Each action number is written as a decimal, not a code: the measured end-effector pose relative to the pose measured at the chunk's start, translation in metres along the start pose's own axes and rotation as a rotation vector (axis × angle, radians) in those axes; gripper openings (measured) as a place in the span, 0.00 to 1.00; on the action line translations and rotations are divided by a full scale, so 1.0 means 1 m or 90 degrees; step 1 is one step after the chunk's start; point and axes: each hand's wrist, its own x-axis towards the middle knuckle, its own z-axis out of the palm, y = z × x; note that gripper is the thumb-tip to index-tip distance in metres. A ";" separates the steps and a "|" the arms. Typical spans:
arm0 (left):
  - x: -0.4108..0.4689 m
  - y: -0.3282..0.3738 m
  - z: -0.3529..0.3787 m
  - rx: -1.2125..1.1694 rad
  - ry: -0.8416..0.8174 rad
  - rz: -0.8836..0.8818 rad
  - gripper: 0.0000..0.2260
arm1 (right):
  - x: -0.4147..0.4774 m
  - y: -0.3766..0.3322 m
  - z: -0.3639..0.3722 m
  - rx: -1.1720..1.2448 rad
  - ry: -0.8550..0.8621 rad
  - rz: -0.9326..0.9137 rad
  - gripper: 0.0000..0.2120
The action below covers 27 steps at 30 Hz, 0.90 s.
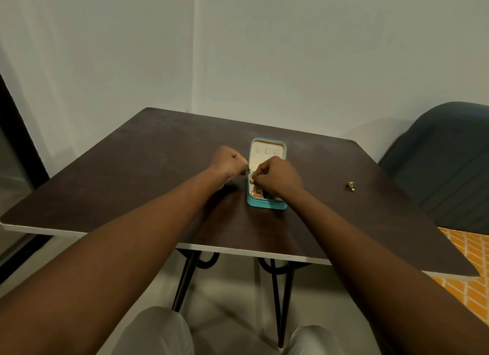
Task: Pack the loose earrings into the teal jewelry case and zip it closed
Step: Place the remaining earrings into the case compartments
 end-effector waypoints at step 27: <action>-0.010 0.079 0.188 0.112 -0.173 0.160 0.17 | -0.037 0.209 -0.076 0.186 0.311 0.292 0.16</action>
